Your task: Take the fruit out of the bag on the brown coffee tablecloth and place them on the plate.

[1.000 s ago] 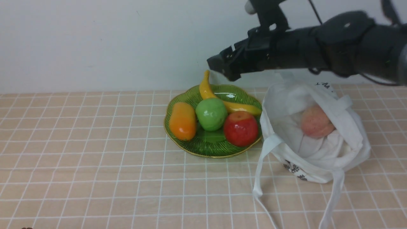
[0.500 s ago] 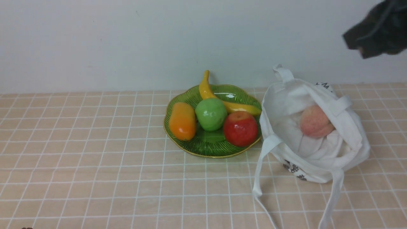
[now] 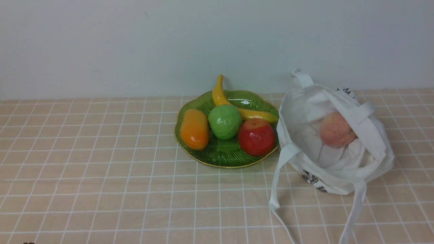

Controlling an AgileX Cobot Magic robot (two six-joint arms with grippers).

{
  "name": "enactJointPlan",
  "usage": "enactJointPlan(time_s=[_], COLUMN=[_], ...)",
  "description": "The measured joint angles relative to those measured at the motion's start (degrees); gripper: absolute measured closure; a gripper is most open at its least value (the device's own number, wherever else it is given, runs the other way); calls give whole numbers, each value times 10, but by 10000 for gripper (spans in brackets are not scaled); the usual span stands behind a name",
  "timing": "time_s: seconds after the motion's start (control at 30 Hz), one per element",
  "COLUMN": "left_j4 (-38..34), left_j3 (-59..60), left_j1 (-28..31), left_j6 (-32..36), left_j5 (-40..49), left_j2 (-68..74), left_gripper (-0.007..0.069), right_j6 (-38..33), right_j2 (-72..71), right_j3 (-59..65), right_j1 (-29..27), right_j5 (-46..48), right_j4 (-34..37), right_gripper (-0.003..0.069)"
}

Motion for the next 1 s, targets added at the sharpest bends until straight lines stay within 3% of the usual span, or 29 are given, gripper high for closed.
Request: enactJointPlan(time_s=[0.13, 0.33, 0.57, 1.0], left_j4=[0, 0, 0, 0], left_j3=[0, 0, 0, 0], left_j1=[0, 0, 0, 0], left_j6=[0, 0, 0, 0], left_j5=[0, 0, 0, 0], left_j2=[0, 0, 0, 0], left_gripper=[633, 633, 633, 633], right_j6=[12, 12, 12, 12], right_j2=[-101, -153, -156, -156], right_j3=[141, 257, 309, 322], right_j1=[0, 0, 0, 0], right_j5=[-165, -330, -352, -262], right_j4=[0, 0, -1, -1], right_gripper=[671, 671, 671, 673])
